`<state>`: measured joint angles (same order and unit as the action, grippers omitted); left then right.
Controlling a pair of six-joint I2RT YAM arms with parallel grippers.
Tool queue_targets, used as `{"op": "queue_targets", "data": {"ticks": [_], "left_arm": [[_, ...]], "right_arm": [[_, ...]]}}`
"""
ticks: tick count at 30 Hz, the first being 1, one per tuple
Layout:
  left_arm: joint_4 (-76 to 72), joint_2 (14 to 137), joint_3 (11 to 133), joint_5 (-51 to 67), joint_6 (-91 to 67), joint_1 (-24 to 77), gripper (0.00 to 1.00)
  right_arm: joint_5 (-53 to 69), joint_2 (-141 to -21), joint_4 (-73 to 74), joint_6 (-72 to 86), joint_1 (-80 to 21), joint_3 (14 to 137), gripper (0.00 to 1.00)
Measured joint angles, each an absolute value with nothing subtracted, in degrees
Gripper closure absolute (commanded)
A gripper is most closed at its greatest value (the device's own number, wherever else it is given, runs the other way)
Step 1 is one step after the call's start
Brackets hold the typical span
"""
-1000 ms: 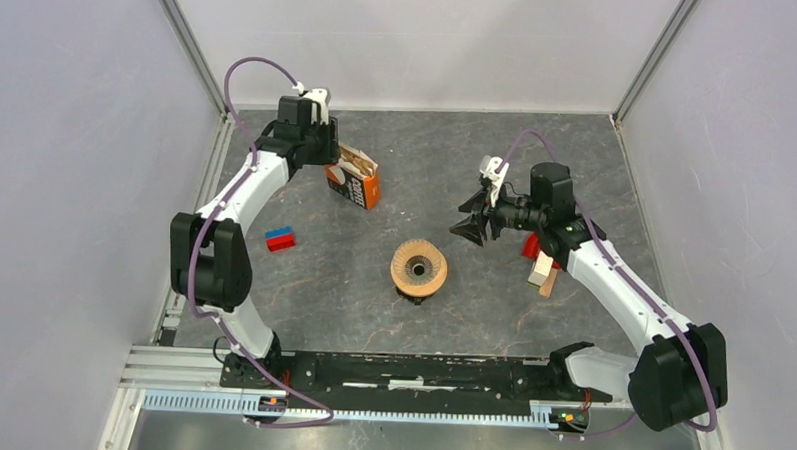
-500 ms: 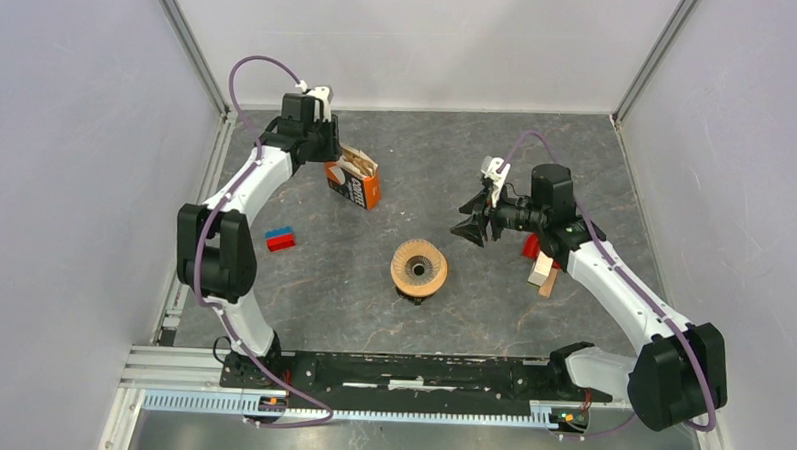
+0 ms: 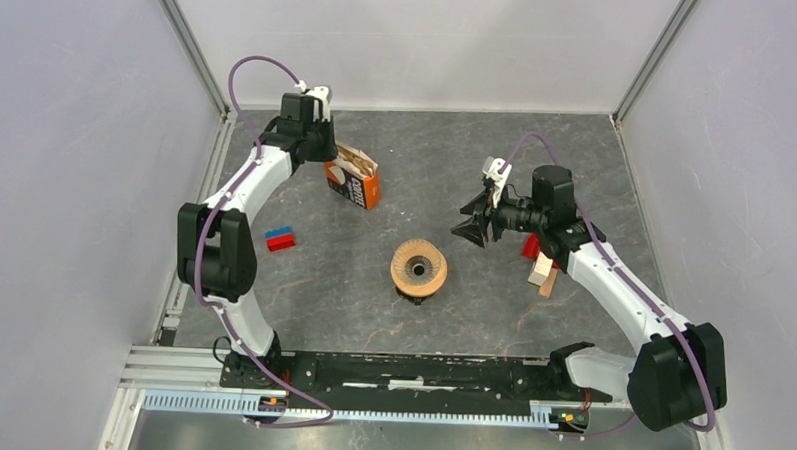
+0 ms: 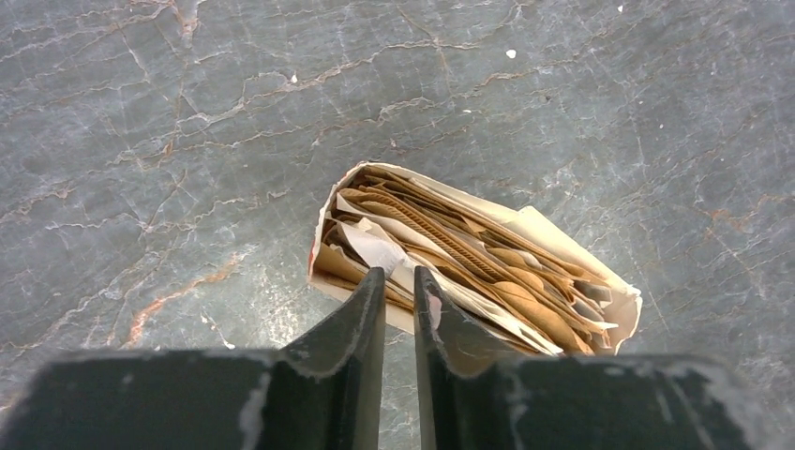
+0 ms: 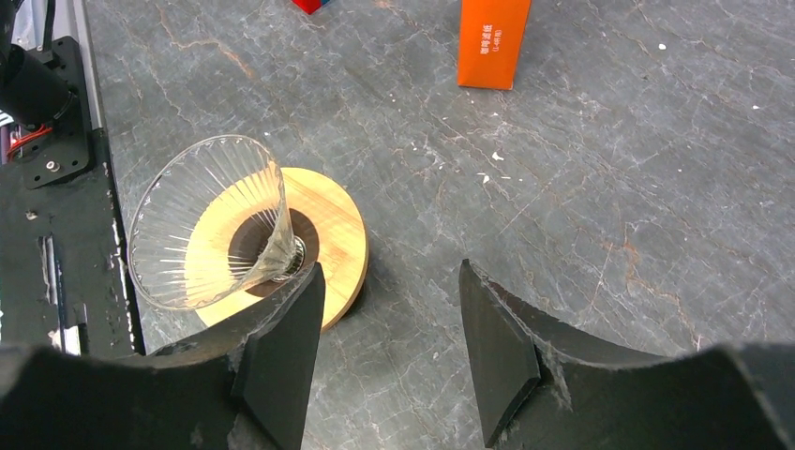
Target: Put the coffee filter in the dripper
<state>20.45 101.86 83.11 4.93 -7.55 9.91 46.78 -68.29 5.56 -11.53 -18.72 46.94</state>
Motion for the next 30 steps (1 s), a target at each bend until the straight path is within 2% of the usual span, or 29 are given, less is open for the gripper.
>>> {"op": "queue_targets", "data": {"ticks": [4, 25, 26, 30], "left_arm": [[20.45, 101.86, 83.33, 5.13, -8.08, 9.76, 0.97], [19.75, 99.22, 84.66, 7.68, -9.10, 8.95, 0.98], [19.73, 98.10, 84.71, 7.73, -9.10, 8.95, 0.97], [19.59, 94.21, 84.71, 7.75, -9.08, 8.95, 0.74]], "right_arm": [[46.96, -68.29, 4.82, -11.29, -18.63, 46.46, 0.39], [47.79, -68.31, 3.68, -10.24, -18.20, 45.47, 0.40], [47.83, -68.31, 3.68, -10.24, -18.20, 45.47, 0.40], [47.88, -68.31, 3.53, -10.09, -18.20, 45.47, 0.40]]}}
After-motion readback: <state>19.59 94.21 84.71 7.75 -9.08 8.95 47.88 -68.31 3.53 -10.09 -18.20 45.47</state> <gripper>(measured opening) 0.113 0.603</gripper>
